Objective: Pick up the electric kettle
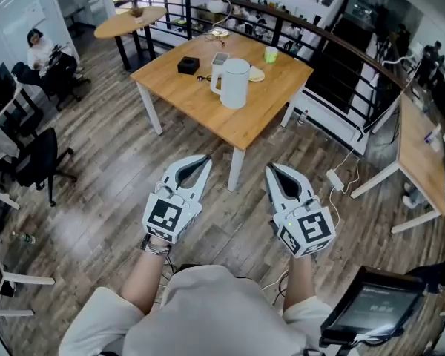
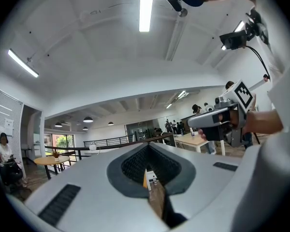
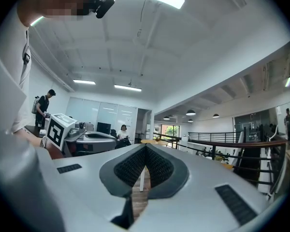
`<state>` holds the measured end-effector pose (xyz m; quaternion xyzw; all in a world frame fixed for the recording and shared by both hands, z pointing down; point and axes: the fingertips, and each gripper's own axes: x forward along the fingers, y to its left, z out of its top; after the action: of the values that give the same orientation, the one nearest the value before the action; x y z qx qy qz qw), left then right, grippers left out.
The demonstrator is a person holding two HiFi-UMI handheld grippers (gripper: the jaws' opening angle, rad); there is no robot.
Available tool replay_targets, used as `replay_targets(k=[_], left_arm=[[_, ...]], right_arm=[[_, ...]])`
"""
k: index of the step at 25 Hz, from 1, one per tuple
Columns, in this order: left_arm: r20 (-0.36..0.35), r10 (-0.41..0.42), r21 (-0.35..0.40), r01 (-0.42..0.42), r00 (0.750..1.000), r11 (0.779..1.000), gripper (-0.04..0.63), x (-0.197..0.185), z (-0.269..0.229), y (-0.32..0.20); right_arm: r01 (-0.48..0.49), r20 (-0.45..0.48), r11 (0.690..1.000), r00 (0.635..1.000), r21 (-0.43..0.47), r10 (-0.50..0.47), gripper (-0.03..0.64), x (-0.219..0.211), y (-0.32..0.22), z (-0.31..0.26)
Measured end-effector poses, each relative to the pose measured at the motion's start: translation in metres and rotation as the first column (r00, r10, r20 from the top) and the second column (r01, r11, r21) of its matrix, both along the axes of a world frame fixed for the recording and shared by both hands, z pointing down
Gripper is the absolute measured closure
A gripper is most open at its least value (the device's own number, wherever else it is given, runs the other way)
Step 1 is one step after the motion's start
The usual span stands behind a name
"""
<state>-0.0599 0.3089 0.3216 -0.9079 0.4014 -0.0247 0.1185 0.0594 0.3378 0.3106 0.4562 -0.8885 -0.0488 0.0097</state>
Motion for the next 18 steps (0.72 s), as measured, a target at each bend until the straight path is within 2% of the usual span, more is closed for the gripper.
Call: replay_targets(k=[7, 18], left_arm=[[-0.001, -0.032, -0.005, 0.032, 0.999, 0.999, 0.588, 0.014, 0.003, 0.008], [-0.004, -0.056, -0.022, 0.056, 0.998, 0.998, 0.588, 0.019, 0.015, -0.020]], right_arm=[[0.046, -0.007, 0.999, 0.999, -0.015, -0.046, 0.607, 0.011, 0.003, 0.008], [0.034, 0.001, 0.999, 0.999, -0.023, -0.034, 0.607, 0.024, -0.025, 0.017]])
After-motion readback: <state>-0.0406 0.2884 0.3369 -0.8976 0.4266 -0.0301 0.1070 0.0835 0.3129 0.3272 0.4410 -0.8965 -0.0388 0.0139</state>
